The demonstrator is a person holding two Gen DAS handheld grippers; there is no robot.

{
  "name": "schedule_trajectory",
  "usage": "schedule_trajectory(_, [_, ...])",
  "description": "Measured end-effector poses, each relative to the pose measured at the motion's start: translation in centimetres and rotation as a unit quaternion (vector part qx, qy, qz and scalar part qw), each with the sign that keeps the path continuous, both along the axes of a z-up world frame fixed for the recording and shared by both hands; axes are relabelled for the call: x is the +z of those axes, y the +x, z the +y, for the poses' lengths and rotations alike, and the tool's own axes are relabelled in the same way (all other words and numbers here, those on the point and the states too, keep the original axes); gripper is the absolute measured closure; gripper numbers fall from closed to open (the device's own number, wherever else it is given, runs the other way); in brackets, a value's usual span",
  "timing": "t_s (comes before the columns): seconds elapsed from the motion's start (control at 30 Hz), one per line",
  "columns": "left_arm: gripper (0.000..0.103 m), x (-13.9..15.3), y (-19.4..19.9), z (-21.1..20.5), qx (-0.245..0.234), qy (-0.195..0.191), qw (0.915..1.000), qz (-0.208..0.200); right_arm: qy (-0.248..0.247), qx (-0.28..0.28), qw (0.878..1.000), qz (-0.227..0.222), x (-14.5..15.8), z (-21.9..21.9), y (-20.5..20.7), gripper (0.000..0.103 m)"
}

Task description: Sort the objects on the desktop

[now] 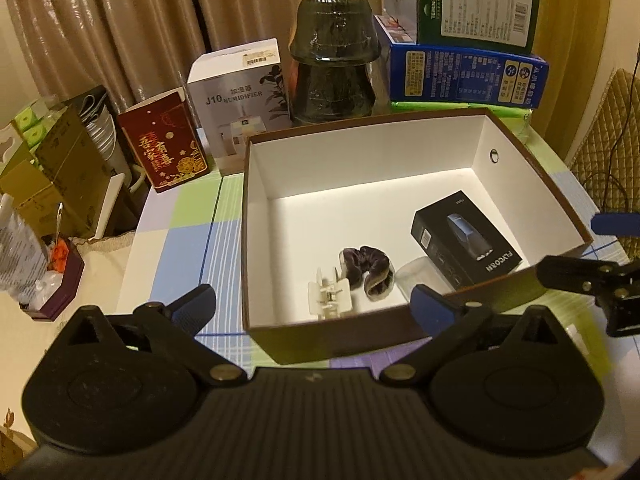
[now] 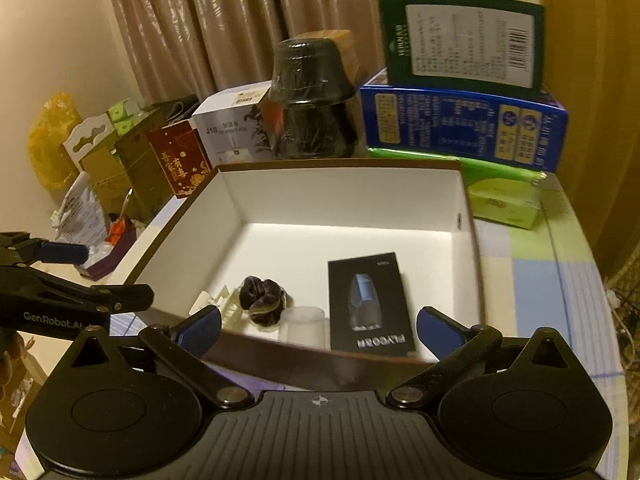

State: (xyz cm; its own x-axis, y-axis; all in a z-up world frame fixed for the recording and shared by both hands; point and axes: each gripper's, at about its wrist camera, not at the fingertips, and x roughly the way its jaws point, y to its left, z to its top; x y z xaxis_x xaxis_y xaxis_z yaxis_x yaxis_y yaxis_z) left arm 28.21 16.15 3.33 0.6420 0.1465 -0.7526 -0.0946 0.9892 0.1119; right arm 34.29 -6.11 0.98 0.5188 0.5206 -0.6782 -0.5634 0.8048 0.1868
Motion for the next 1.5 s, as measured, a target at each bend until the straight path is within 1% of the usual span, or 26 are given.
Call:
schedule_trajectory(0.27, [0.001, 0.6, -3.4, -0.4, 0.008, -0.019, 0.9997, -0.009, 0.020, -0.020, 1.000, 0.013, 0.3, -3.4, -2.7, 0.002])
schedule_trajectory(0.5, [0.001, 0.2, -6.1, -1.5, 0.009, -0.017, 0.9998, -0.002, 0.006, -0.032, 0.999, 0.027, -0.3, -5.7, -5.0, 0.002])
schedule_trajectory(0.63, [0.001, -0.3, -7.6, -2.1, 0.007, -0.018, 0.9998, 0.002, -0.002, -0.030, 0.999, 0.030, -0.7, -6.7, -6.4, 0.002])
schedule_trajectory(0.77, [0.001, -1.0, -8.5, -2.5, 0.002, -0.028, 0.9995, 0.014, -0.007, -0.030, 0.999, 0.036, -1.2, -7.4, -7.4, 0.002])
schedule_trajectory(1.0, [0.001, -2.4, -10.1, -3.3, 0.001, -0.036, 0.9988, 0.033, -0.015, -0.024, 0.999, 0.045, -1.9, -8.2, -8.8, 0.002])
schedule_trajectory(1.13, [0.001, -2.7, -10.6, -3.4, 0.000, -0.038, 0.9986, 0.036, -0.022, -0.013, 0.998, 0.049, -2.4, -8.2, -9.7, 0.002])
schedule_trajectory(1.33, [0.001, -3.6, -11.4, -3.4, 0.000, -0.042, 0.9982, 0.043, -0.032, -0.002, 0.998, 0.055, -3.2, -8.1, -10.4, 0.002])
schedule_trajectory(1.5, [0.004, -4.7, -11.9, -3.5, -0.007, -0.045, 0.9974, 0.055, -0.042, -0.008, 0.997, 0.062, -4.2, -8.3, -10.4, 0.002])
